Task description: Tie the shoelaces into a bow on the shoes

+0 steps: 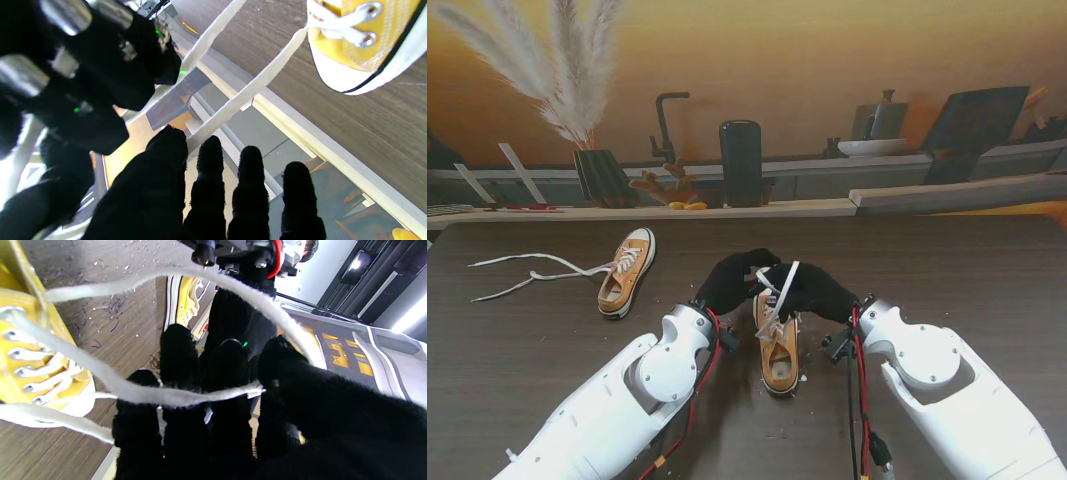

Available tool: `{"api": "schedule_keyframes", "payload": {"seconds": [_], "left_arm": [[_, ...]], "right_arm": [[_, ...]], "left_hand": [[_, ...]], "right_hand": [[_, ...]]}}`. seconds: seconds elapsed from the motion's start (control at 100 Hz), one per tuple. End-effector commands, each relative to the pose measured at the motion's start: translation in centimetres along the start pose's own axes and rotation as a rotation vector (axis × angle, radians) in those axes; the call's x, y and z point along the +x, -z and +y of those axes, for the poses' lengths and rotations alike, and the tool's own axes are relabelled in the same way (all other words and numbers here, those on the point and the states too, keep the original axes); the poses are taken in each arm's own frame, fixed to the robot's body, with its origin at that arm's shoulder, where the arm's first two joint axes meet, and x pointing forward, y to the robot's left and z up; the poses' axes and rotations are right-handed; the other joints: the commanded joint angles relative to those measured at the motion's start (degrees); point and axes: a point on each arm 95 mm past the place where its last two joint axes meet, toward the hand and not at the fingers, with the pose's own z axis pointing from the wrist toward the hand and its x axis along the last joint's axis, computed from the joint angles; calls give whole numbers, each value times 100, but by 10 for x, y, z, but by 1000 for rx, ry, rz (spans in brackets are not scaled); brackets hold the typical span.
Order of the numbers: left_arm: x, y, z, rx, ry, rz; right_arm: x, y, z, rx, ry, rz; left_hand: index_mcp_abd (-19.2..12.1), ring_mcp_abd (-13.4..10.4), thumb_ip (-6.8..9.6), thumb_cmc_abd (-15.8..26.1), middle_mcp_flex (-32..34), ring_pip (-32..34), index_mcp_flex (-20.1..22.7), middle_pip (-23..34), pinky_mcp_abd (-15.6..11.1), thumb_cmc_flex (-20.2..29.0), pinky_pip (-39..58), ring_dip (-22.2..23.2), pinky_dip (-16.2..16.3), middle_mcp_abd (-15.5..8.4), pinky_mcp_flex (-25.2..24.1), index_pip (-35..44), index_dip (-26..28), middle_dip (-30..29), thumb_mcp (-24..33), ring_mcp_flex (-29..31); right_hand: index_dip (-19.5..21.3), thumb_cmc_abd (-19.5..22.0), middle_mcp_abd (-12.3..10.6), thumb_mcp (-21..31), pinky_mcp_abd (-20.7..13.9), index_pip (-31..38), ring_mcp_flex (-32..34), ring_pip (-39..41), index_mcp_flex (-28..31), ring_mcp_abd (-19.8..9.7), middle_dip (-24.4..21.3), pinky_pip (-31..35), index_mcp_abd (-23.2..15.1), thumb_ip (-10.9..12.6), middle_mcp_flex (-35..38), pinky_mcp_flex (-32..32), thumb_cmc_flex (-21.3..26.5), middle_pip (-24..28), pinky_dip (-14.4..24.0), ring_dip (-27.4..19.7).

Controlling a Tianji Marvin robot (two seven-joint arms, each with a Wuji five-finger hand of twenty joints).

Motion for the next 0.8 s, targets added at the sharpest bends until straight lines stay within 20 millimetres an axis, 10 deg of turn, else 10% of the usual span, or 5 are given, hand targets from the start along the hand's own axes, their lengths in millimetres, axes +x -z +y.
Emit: {"api": "schedule_keyframes", "payload": {"seconds": [0.0, 0.29, 0.42, 0.79], "left_arm": [[5, 0, -6, 3, -8, 9], [11, 9, -19, 54, -11, 26], [15, 10, -25, 78, 2, 17], [18, 13, -33, 81, 0, 10]], "right_arm": [[3, -1, 7, -6, 14, -13], [10, -5, 15, -92, 131, -57], [11, -4, 18, -92, 134, -67], [22, 3, 33, 48, 107, -106]], "left_hand": [[-693, 1, -73, 58, 135, 141, -131, 60, -97, 106, 121, 195, -29, -112, -23, 167, 165, 181, 172, 170], [-657, 28, -96, -79, 309, 331, -94, 62, -44, -109, 274, 264, -32, -72, 49, 214, 283, 302, 620, 329], [-489, 176, -113, -215, 1379, 1318, -109, 671, 190, -261, 983, 656, 130, 94, 495, 407, 352, 845, 991, 1241], [-471, -4, -118, -251, 1740, 2426, -104, 1854, 142, -323, 1789, 898, 94, -68, 780, 435, 252, 1112, 1048, 1628]], "right_hand": [[118, 143, 16, -3, -81, -21, -50, 14, -112, -8, -90, 18, 27, 184, -119, -49, 22, -40, 147, 108], [5, 241, -123, -303, -118, 576, 410, 479, 22, -116, -32, 524, 45, 201, 220, 534, 258, 397, 247, 185], [-59, 234, -121, -284, -123, 603, 423, 509, 14, -79, -51, 617, 79, 204, 218, 614, 212, 384, 230, 160], [752, -373, -129, 387, -287, -958, -210, -15, -400, -195, -87, 28, 490, 220, -424, -55, 471, -49, 89, 113]]}}
